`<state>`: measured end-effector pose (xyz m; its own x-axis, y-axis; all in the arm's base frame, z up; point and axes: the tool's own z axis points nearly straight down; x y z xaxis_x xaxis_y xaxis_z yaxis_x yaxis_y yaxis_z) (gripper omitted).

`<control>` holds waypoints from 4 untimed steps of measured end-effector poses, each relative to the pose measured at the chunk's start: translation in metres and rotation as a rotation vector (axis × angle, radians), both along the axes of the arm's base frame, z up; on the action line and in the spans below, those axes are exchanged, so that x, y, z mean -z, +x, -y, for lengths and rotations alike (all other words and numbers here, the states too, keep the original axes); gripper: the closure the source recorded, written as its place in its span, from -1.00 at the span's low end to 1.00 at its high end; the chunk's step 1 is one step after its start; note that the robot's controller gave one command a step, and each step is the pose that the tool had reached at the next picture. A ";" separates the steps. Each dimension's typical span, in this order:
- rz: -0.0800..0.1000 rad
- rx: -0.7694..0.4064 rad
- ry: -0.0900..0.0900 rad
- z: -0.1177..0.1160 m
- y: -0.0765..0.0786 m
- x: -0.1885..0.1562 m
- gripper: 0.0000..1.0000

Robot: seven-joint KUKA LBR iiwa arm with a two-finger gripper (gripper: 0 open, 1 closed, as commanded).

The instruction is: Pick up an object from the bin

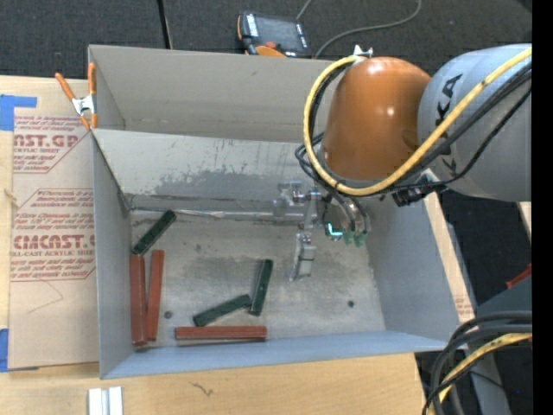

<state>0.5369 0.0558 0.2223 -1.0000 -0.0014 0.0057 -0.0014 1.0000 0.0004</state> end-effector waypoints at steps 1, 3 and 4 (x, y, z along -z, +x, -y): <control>0.000 -0.377 0.002 -0.005 -0.037 0.137 -1.00; 0.005 -0.376 0.002 -0.005 -0.035 0.135 -1.00; 0.006 -0.252 0.001 0.022 -0.019 0.153 -1.00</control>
Offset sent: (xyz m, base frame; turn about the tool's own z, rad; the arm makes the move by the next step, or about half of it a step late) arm -0.0345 0.0041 -0.1339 -0.3760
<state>0.5179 0.0339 0.0690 -0.9682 -0.2503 -0.0004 -0.2503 0.9682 0.0002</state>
